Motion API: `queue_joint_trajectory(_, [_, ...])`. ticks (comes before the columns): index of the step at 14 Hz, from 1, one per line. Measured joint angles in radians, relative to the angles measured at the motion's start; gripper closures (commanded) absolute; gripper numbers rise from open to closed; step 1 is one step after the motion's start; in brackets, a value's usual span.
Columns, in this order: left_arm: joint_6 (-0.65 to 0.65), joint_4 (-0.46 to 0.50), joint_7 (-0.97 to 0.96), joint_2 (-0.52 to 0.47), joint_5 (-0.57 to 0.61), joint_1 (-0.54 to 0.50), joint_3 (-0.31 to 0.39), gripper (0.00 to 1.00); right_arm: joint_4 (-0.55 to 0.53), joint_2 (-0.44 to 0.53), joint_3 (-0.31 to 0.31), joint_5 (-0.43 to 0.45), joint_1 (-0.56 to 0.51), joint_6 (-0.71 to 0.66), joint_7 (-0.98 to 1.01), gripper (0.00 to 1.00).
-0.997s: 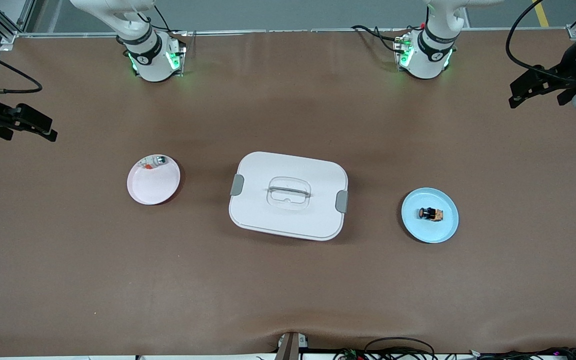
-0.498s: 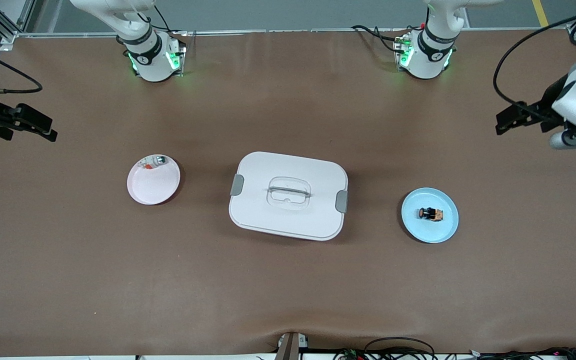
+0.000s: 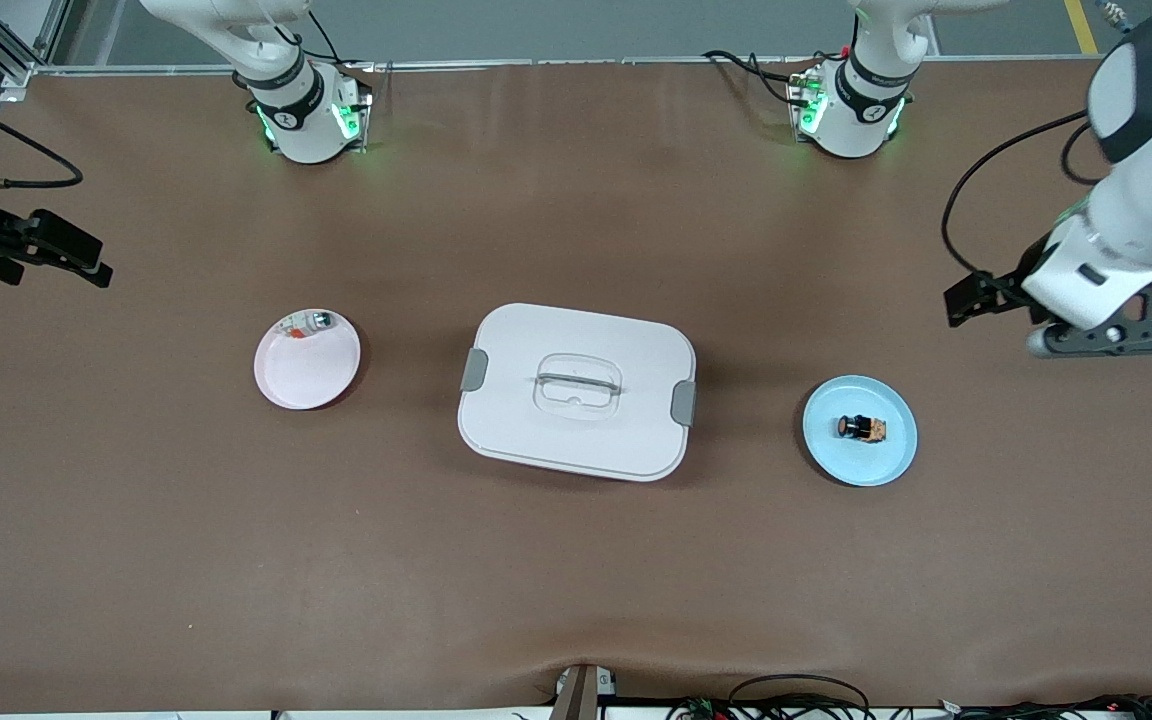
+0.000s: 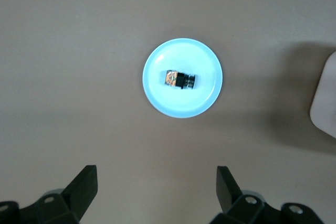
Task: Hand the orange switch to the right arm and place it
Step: 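Move the left gripper down over the orange switch on the blue plate, then lower the left gripper and close it on the orange switch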
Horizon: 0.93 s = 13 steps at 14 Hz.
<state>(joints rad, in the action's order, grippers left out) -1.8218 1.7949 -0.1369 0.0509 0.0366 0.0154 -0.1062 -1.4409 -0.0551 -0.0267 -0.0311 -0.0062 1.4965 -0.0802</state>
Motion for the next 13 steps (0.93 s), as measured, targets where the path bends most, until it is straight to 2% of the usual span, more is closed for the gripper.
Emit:
queue_joint_trajectory(5, [-0.275, 0.17, 0.002, 0.044, 0.0, 0.002, -0.009, 0.0, 0.0, 0.0, 0.0, 0.0, 0.0, 0.0, 0.0, 0.0])
queue_joint_trajectory(13, [-0.478, 0.187, 0.077, 0.226, 0.063, 0.014, -0.029, 0.0, 0.0, 0.0, 0.0, 0.0, 0.0, 0.0, -0.001, 0.0])
